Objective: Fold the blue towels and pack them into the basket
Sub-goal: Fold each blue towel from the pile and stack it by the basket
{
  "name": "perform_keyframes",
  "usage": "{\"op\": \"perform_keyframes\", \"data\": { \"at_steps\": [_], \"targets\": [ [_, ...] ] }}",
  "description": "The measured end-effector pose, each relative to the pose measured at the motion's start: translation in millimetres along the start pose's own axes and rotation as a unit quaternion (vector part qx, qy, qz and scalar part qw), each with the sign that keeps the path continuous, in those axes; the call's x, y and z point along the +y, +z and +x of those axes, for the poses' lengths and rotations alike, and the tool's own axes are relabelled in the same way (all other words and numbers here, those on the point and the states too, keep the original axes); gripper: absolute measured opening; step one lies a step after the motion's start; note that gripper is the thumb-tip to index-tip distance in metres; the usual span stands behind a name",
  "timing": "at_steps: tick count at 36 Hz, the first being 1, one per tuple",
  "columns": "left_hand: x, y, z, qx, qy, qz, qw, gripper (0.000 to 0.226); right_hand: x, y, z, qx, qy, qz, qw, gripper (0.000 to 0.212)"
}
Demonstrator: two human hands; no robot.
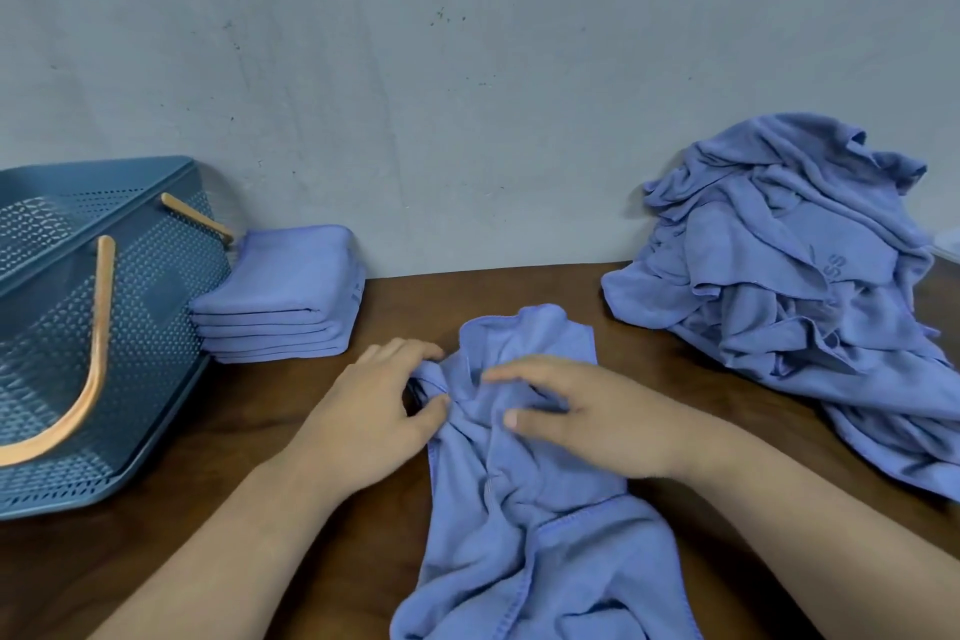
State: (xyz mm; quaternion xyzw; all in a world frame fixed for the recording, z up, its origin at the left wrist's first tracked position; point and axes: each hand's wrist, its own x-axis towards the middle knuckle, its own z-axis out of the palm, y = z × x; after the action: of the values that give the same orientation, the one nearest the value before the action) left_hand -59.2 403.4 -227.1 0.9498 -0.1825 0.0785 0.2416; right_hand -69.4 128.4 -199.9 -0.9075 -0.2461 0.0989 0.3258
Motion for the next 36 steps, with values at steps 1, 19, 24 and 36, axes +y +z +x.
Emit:
{"op": "perform_keyframes", "data": {
  "at_steps": [1,19,24,36],
  "targets": [
    [1,0,1,0.002,-0.004,-0.008,1.000,0.032,4,3,3,0.058,0.014,-0.008,0.998,0.040],
    [-3,-10,9,0.220,-0.255,-0.204,0.919,0.015,34,9,8,0.180,0.090,-0.235,0.951,0.074],
    [4,-1,5,0.216,-0.131,-0.027,0.967,0.031,16,21,3,0.116,0.123,-0.240,0.956,0.079],
    [-9,7,5,0.081,-0.142,-0.001,0.987,0.047,57,-7,18,0.181,0.077,-0.269,0.943,0.081]
  ]
}}
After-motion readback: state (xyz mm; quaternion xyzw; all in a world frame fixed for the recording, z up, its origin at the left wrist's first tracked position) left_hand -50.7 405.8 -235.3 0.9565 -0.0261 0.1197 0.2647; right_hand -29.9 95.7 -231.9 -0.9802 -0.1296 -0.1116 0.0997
